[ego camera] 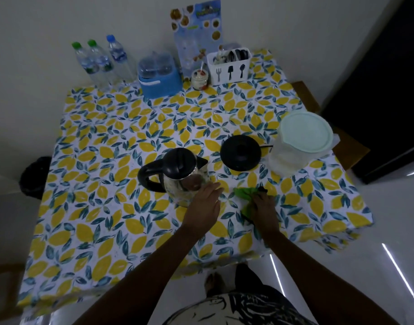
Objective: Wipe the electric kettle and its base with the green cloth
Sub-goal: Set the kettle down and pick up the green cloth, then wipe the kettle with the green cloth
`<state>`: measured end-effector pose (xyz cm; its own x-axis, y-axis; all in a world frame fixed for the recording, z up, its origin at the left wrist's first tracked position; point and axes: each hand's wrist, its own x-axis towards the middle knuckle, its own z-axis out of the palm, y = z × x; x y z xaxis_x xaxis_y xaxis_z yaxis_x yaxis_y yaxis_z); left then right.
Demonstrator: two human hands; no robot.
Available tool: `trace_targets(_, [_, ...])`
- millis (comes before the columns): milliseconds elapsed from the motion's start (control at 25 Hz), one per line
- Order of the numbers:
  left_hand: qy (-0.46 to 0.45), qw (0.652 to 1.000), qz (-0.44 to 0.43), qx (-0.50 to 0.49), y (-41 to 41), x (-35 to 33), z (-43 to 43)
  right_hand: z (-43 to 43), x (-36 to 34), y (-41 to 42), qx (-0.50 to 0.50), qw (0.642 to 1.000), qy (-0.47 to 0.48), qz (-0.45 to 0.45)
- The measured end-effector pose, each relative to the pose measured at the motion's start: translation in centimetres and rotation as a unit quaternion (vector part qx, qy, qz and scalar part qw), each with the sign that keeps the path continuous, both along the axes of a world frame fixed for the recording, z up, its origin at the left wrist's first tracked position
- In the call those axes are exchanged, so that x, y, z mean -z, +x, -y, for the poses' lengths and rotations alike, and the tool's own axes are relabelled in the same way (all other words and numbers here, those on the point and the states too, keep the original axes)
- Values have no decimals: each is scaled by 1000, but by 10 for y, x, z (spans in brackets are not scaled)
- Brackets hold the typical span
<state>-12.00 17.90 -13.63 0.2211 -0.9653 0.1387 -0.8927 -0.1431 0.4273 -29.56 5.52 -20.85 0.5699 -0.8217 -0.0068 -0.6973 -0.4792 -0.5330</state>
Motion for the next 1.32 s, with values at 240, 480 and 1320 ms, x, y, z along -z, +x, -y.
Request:
trace_targets(240, [-172, 974, 0, -147, 46, -62, -22, -20, -131, 85, 19, 958, 46, 284])
trace_targets(480, [-80, 958, -109, -252, 123, -60, -44, -43, -161, 188, -147, 977, -81, 128])
trace_targets(1320, [17, 951, -215, -222, 157, -74, -54, -51, -163, 246, -193, 943, -176, -208])
